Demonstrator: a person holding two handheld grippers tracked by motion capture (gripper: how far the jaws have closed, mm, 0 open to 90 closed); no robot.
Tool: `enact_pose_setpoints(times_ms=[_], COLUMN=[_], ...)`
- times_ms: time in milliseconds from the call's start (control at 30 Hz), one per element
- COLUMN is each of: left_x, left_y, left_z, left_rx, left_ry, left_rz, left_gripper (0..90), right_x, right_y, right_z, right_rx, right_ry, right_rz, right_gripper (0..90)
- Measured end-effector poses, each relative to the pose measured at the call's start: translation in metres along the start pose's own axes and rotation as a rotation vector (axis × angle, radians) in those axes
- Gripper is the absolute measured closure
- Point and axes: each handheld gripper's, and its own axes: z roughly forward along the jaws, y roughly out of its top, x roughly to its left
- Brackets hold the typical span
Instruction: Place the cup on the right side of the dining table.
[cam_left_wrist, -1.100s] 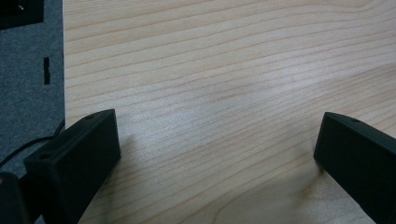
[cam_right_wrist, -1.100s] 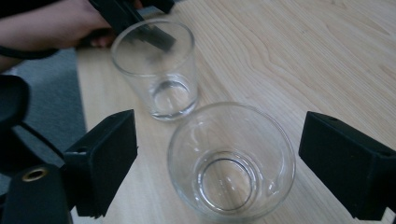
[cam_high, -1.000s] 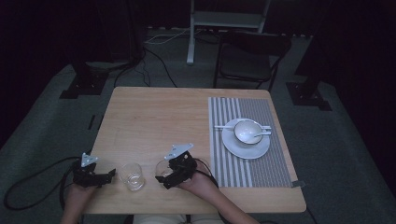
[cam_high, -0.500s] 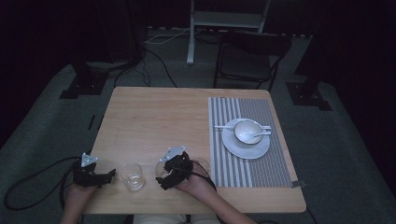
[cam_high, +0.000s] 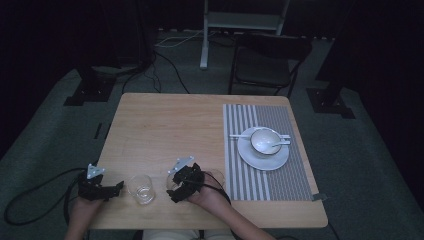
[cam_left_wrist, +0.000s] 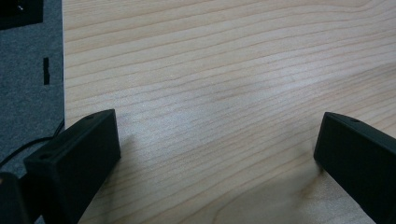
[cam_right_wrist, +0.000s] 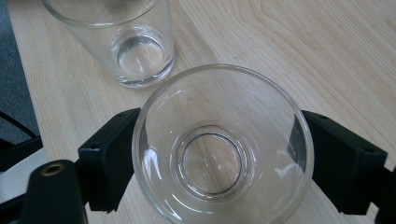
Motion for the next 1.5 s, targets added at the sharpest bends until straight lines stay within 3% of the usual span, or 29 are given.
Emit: enact_pose_setpoints(times_ms=[433, 600, 900, 1067, 1367, 1500], left_x=[0.0, 0.0, 0.0, 0.0, 0.0, 0.0], left_y=[0.0, 0.0, 0.0, 0.0, 0.0, 0.0], left_z=[0.0, 0.0, 0.0, 0.0, 0.0, 0.0], left_rx=[0.001, 0.0, 0.002, 0.0, 0.001, 0.001], left_ry=[-0.001, -0.001, -0.003, -0.002, -0.002, -0.003], left_rz=[0.001, 0.001, 0.003, 0.002, 0.004, 0.004], left_gripper=[0.8, 0.8, 0.8, 0.8, 0.8, 0.8], right_x=[-0.001, -0.001, -0.007, -0.015, -0.037, -0.053], right_y=[-0.001, 0.0, 0.011, 0.018, 0.027, 0.03], right_z=[-0.003, -0.006, -0.014, -0.016, -0.02, -0.023], right_rx=[-0.007, -0.015, -0.025, -0.026, -0.044, -0.046], right_ry=[-0.004, 0.015, 0.002, -0.013, -0.024, -0.057], right_rz=[-0.009, -0.004, -0.007, -0.006, 0.038, 0.066], right_gripper=[17.3, 17.3, 17.3, 17.3, 17.3, 17.3])
